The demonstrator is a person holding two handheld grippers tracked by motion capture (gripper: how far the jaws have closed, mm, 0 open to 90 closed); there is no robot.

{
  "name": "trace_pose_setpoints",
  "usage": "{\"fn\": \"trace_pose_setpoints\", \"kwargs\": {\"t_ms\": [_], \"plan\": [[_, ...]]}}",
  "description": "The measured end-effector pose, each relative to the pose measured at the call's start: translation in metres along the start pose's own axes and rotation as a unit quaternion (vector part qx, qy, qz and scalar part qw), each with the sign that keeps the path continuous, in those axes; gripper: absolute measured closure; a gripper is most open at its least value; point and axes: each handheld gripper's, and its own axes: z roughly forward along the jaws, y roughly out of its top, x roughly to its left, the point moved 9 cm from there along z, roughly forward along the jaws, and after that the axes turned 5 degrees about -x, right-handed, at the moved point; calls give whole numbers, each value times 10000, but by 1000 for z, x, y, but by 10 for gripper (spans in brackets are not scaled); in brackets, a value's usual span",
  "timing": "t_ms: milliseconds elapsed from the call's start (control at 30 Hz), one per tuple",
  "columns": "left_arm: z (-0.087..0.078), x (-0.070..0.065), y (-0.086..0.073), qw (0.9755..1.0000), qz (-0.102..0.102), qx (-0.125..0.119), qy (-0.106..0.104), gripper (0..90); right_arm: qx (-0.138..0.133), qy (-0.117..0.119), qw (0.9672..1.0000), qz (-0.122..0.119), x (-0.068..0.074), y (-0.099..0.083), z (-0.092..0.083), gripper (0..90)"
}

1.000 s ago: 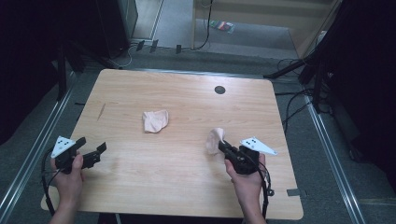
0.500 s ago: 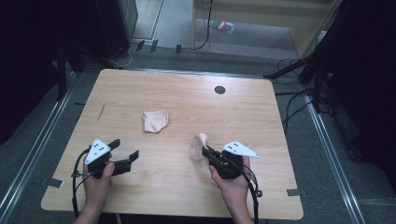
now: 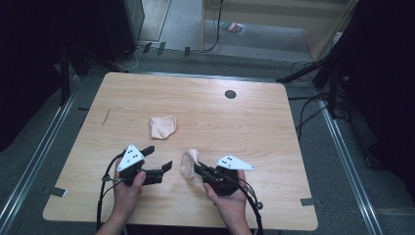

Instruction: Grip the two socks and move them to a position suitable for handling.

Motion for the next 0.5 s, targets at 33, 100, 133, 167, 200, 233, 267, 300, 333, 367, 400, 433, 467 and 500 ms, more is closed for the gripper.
{"fn": "trace_pose_setpoints", "kwargs": {"t_ms": [33,100,133,167,200,233,267,300,333,367,400,433,467,500], "plan": [[1,-2,-5,9999,48,95,-80,141,122,100,9998,92,0,-10,4,849],[2,-3,-9,9997,50,171,-149,141,161,107,9997,132,-2,-14,6,849],[2,-3,-11,9996,51,218,-196,145,275,55,9993,259,-9,-23,10,849],[4,-4,-17,9990,8,326,-318,146,354,-1,9991,245,-13,-27,11,849],[5,-3,-19,9989,17,378,-293,148,409,-38,9989,237,-17,-30,12,849],[7,-3,-22,9988,20,429,-247,154,443,-36,9987,265,-20,-33,13,848],[7,-3,-22,9988,20,429,-247,166,443,-36,9987,265,-20,-33,13,848],[11,-4,-25,9984,-20,546,-165,195,499,-137,9984,244,-25,-36,12,847],[11,-4,-25,9984,-20,546,-165,219,499,-137,9984,244,-25,-36,12,847],[17,-7,-29,9973,-110,692,-205,223,530,-235,9982,170,-29,-37,13,840],[17,-7,-29,9973,-110,692,-205,223,530,-235,9982,170,-29,-37,13,840],[20,-10,-32,9964,-169,772,-310,228,560,-195,9982,134,-30,-38,13,739],[22,-12,-33,9958,-180,839,-323,228,560,-195,9982,134,-30,-38,13,739],[26,-14,-36,9949,-181,950,-287,244,543,-202,9982,125,-30,-37,13,658]]}}
